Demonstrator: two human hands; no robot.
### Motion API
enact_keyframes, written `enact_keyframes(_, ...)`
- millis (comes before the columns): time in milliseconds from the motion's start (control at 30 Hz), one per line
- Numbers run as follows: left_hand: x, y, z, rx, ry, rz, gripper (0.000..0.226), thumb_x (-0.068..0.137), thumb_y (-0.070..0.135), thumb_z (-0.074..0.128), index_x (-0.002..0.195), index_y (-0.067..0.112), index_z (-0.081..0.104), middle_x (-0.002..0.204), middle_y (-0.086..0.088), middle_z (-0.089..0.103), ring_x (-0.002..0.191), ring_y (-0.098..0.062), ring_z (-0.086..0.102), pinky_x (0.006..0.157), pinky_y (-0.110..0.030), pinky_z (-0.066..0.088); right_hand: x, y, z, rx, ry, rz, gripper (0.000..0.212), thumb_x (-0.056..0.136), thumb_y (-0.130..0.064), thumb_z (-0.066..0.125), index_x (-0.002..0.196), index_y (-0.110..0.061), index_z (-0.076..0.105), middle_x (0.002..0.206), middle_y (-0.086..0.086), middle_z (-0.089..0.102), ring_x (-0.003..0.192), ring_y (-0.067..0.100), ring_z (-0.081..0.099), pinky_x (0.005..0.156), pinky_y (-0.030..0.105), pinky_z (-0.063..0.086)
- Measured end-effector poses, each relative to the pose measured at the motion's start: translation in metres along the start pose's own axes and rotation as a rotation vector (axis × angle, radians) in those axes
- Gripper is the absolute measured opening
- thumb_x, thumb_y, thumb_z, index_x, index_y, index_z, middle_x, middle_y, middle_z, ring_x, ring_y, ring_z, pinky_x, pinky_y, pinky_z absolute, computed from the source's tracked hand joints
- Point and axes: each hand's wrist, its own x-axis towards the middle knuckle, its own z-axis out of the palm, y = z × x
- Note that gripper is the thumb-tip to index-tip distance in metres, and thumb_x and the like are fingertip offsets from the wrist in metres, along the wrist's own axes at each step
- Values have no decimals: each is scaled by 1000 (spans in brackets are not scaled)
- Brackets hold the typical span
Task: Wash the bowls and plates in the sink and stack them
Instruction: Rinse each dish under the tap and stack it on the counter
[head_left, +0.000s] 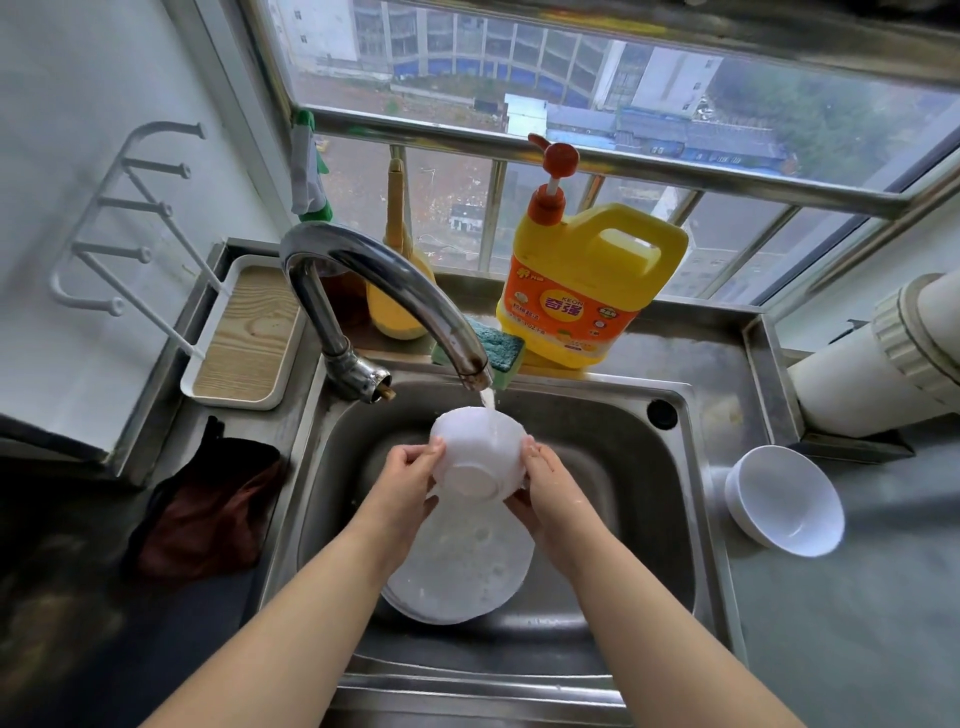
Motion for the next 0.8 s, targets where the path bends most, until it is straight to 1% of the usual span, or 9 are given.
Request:
enact_keyframes(100,-3,-1,2,-9,26,39,25,95,31,55,111,13,49,110,-7,59,104,-21,60,90,-36,51,3,-2,1,147,41,80,38,101,-42,38,125,-17,51,115,12,62,101,24,61,88,39,52)
enact_keyframes(233,-6,-6,2,19,27,120,20,95,23,56,114,19,54,116,-7,61,105,-21,61,94,-40,52,4,-6,-2,282,65,162,42,100,-43,39,118,-8,56,96,14,67,91,27,63,77,38,53)
enact_keyframes(333,-9,-9,3,66,41,168,23,90,30,64,112,26,62,111,-2,67,104,-21,63,94,-46,52,6,-5,0,345,73,216,47,100,-44,39,123,-5,53,105,19,65,98,33,62,85,46,53)
enact_keyframes(400,-9,-9,5,70,48,184,23,86,34,68,108,29,66,108,1,69,104,-21,64,95,-48,51,9,-5,2,400,68,263,51,99,-47,39,127,-6,51,111,22,64,101,36,62,83,48,53)
enact_keyframes(467,-9,-7,8,71,45,204,18,89,31,65,107,31,66,107,1,69,105,-20,63,96,-44,51,10,-7,4,426,68,296,52,98,-48,39,127,-6,50,112,23,63,100,37,61,78,48,54)
enact_keyframes(600,-5,4,12,18,27,223,16,96,25,55,109,28,63,108,-2,69,104,-22,62,93,-41,50,10,-12,7,316,86,322,44,98,-45,43,118,-6,53,104,22,63,91,37,62,71,49,56)
enact_keyframes(667,-2,9,13,34,29,198,21,99,28,49,116,23,61,109,-4,68,104,-24,62,91,-42,52,8,-13,8,252,85,326,43,98,-46,41,111,-7,54,99,22,62,88,36,63,73,48,57)
enact_keyframes(733,1,12,13,66,28,152,28,101,32,44,122,20,58,111,-6,66,104,-24,62,80,-39,53,6,-14,8,195,86,311,43,98,-49,40,105,-9,55,97,21,62,87,35,64,74,47,58)
enact_keyframes(800,3,14,12,84,6,96,33,102,34,39,124,19,57,113,-7,65,102,-22,61,71,-34,50,5,-14,7,136,92,305,46,96,-53,40,101,-11,56,96,21,63,85,34,65,67,42,58)
